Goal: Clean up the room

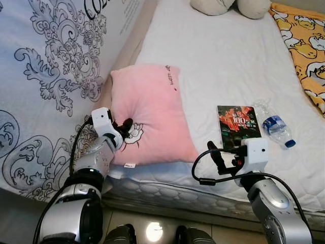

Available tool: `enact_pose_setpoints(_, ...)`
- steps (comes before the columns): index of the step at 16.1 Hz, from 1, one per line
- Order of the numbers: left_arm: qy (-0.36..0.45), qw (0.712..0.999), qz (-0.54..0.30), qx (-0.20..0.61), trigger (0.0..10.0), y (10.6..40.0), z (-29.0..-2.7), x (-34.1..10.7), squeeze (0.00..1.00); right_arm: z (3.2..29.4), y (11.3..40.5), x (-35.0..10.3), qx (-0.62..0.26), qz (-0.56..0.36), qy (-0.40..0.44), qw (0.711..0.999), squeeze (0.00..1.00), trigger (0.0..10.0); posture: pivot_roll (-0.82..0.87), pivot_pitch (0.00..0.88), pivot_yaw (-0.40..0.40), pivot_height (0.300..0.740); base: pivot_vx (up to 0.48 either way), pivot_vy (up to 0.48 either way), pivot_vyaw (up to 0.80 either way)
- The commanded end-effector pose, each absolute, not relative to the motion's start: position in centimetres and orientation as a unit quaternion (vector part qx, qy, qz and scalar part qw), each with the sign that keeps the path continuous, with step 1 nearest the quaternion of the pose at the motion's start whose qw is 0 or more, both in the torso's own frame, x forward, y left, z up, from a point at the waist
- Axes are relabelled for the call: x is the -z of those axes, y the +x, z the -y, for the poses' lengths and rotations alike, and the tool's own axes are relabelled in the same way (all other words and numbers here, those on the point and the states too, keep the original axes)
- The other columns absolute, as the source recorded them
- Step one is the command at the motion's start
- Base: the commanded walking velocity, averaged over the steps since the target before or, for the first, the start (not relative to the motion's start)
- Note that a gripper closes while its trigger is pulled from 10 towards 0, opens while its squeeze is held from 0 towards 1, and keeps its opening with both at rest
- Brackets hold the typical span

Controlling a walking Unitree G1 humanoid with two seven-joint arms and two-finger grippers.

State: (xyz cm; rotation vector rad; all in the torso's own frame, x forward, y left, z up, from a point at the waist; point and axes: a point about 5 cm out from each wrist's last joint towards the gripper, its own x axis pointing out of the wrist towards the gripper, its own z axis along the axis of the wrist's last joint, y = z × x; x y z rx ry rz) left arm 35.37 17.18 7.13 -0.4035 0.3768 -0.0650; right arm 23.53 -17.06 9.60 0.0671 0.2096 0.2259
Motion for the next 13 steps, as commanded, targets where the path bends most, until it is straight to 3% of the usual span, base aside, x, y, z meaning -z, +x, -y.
enact_pose_setpoints(1, -0.207, 0.952, -0.222, 0.033, 0.0, 34.7, -16.5, -5.6, 0.0, 17.1, 23.4, -9.7, -0.118, -0.106, 0.036, 0.987, 0.22, 10.0, -0.17, 0.167, -0.077, 0.74, 0.0, 0.0, 0.0)
enact_pose_setpoints(7, -0.208, 0.959, -0.189, 0.045, 0.0, 35.4, -16.5, -6.7, 0.0, 16.7, 23.5, -9.3, -0.118, -0.112, 0.043, 0.986, 0.22, 10.0, -0.16, 0.161, -0.07, 0.74, 0.0, 0.0, 0.0)
enact_pose_setpoints(13, -0.145, 0.987, -0.068, 0.032, 0.0, 37.3, -18.0, -11.4, 0.0, 16.5, 23.5, -8.8, -0.123, -0.117, 0.044, 0.984, 0.22, 10.0, -0.14, 0.139, -0.066, 0.74, 0.0, 0.0, 0.0)
